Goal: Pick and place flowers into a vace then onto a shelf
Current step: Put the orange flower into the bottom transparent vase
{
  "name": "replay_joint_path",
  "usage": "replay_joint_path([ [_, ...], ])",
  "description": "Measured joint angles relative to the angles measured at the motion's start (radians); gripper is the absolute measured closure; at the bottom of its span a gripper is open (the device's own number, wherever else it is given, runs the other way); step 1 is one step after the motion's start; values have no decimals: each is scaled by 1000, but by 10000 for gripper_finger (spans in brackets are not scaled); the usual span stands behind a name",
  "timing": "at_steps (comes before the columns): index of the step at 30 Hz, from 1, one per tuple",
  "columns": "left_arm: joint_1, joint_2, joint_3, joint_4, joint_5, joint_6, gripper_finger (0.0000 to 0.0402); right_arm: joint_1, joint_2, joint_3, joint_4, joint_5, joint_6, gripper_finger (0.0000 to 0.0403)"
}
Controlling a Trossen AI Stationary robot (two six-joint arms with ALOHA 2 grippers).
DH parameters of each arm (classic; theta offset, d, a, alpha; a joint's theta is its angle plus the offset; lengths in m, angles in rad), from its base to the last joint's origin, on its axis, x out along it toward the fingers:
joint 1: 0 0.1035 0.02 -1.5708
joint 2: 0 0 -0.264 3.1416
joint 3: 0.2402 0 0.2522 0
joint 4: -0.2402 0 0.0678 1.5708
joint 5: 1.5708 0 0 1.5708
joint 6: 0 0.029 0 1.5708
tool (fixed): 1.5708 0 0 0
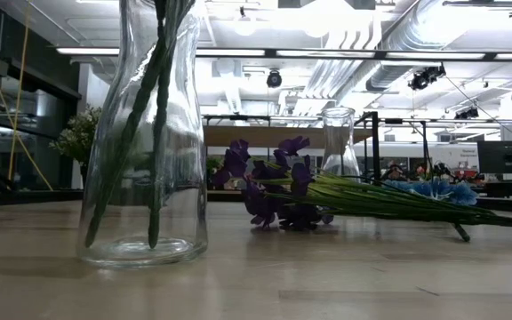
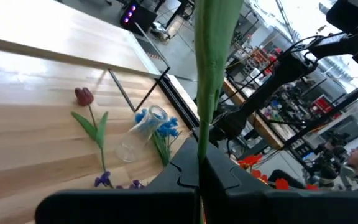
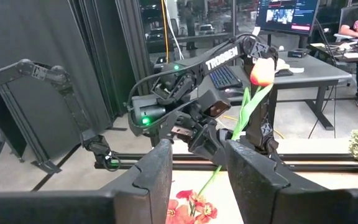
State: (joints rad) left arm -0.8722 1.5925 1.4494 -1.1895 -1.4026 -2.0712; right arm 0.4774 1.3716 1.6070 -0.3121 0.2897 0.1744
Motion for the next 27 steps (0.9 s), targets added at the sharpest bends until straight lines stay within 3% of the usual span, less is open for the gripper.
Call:
replay_joint_path([
  [9, 2, 0, -39, 134, -1, 96, 372, 0, 0, 0, 1, 0, 0, 263],
  [27, 2, 30, -106, 244, -10, 79, 372, 0, 0, 0, 2, 0, 0, 263],
])
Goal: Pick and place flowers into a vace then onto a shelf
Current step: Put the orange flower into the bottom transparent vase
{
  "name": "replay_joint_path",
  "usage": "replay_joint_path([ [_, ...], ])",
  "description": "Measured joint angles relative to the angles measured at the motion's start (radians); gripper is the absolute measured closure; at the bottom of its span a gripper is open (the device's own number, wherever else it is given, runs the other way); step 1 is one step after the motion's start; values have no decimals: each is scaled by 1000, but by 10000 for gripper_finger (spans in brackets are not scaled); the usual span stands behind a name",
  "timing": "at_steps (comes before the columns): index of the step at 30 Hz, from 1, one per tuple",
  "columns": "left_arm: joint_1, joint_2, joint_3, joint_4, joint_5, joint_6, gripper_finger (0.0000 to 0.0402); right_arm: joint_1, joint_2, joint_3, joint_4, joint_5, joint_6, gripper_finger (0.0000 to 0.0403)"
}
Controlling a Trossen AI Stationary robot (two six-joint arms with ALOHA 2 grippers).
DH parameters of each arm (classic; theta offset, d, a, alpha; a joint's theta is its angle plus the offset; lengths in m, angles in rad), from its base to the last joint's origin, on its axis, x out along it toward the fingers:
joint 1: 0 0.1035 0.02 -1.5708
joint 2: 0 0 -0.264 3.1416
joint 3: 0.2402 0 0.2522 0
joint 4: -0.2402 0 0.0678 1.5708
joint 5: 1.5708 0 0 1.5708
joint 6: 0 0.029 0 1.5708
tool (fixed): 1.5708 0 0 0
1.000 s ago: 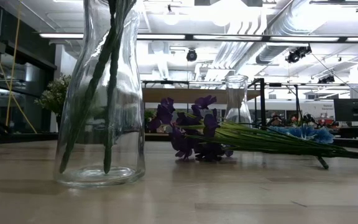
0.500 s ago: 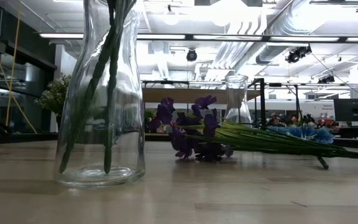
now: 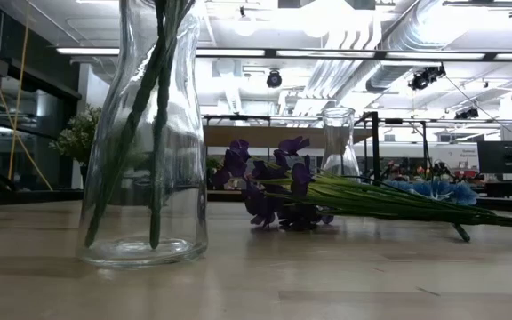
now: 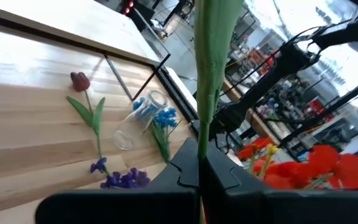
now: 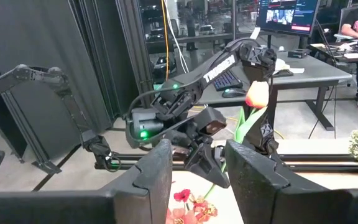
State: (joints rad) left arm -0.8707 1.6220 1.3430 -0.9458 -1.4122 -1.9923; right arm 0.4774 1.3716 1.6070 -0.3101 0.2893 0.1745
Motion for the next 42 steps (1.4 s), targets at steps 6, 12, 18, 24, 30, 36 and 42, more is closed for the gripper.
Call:
replay_joint_path([
  [6, 0, 36, 0, 41, -34, -2, 372, 0, 0, 0, 8, 0, 0, 263],
  [12, 0, 48, 0, 56, -42, 28, 372, 0, 0, 0, 8, -4, 1, 263],
  [18, 0, 48, 1, 57, -59, 93, 372, 0, 0, 0, 8, -7, 6, 263],
  [24, 0, 48, 1, 58, -68, 132, 372, 0, 0, 0, 8, -10, 7, 263],
  [30, 0, 66, 1, 62, -68, 164, 372, 0, 0, 0, 8, -10, 7, 263],
  [36, 0, 107, 1, 63, -73, 163, 372, 0, 0, 0, 8, -10, 7, 263],
  [42, 0, 116, 1, 66, -47, 191, 372, 0, 0, 0, 9, -6, 7, 263],
])
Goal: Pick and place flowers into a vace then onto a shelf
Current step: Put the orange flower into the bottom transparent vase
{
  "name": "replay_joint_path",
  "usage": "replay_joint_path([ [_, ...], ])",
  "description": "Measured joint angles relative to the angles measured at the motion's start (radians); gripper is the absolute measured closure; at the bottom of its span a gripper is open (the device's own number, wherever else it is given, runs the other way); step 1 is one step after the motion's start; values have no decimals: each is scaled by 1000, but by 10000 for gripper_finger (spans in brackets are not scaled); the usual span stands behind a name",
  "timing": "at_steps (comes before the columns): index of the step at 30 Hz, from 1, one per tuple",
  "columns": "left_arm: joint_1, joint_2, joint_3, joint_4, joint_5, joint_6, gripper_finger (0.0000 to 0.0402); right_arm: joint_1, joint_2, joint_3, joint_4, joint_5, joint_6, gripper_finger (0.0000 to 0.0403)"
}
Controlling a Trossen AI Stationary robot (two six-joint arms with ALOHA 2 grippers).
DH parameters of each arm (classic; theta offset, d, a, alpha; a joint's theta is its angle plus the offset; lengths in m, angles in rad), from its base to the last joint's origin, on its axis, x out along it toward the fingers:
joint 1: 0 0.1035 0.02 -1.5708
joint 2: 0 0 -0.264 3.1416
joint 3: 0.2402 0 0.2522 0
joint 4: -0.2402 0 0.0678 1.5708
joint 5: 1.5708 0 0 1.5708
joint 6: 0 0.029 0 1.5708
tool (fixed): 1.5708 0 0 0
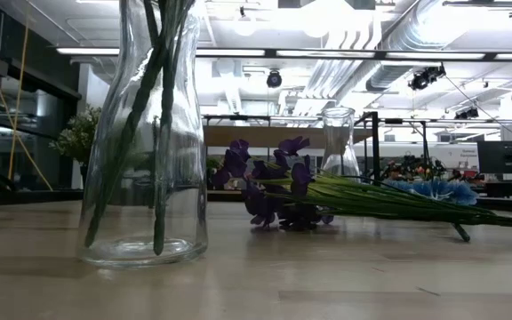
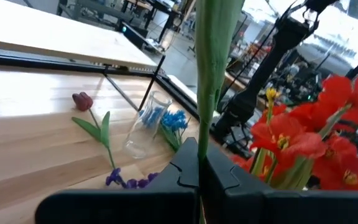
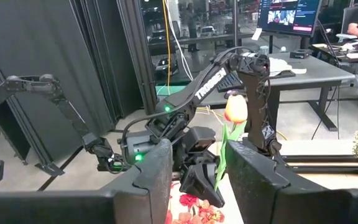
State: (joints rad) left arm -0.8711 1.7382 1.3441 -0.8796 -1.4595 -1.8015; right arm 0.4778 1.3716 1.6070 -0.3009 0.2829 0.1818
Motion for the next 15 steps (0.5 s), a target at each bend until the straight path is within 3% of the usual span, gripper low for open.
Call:
replay_joint_path([
  [15, 0, 0, 0, 78, 41, 123, 370, 0, 0, 0, 22, 3, -7, 263],
])
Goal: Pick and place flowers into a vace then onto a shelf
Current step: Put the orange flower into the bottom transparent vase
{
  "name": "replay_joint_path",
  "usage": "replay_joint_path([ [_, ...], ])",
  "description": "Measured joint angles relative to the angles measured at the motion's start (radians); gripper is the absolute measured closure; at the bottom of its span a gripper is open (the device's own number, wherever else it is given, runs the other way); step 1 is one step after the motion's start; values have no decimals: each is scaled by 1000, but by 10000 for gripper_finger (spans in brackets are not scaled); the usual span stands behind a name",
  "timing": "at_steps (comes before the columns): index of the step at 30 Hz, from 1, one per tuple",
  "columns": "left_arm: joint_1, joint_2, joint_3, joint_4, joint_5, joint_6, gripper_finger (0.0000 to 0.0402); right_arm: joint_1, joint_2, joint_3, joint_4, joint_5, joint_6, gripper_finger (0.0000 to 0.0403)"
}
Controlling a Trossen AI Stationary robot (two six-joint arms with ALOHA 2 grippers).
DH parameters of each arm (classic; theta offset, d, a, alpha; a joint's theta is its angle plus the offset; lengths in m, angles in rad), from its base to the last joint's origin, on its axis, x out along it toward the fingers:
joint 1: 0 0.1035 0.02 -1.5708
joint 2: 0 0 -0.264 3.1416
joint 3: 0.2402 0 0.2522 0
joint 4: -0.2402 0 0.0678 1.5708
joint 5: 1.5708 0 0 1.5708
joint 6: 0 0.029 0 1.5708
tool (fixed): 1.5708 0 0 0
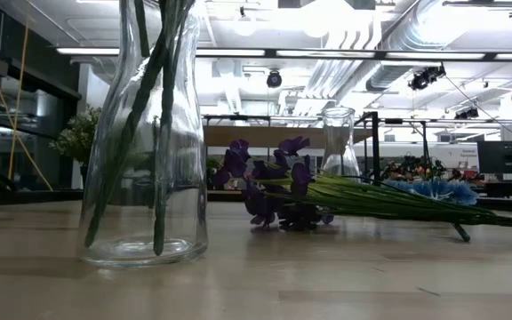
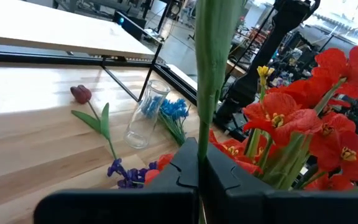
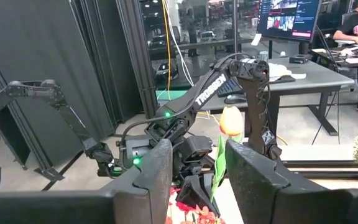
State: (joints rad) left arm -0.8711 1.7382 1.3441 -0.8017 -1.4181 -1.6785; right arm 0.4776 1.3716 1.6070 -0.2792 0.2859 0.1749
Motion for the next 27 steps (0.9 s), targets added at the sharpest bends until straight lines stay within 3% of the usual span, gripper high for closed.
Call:
replay_joint_path([
  [4, 0, 0, 0, 0, 9, 0, 363, 0, 0, 0, 0, 0, 0, 263],
  [14, 0, 0, 0, 7, 24, -1, 275, 0, 0, 0, 0, 0, 0, 263],
  [27, 0, 0, 0, 16, 57, -1, 264, 0, 0, 0, 0, -6, 0, 263],
])
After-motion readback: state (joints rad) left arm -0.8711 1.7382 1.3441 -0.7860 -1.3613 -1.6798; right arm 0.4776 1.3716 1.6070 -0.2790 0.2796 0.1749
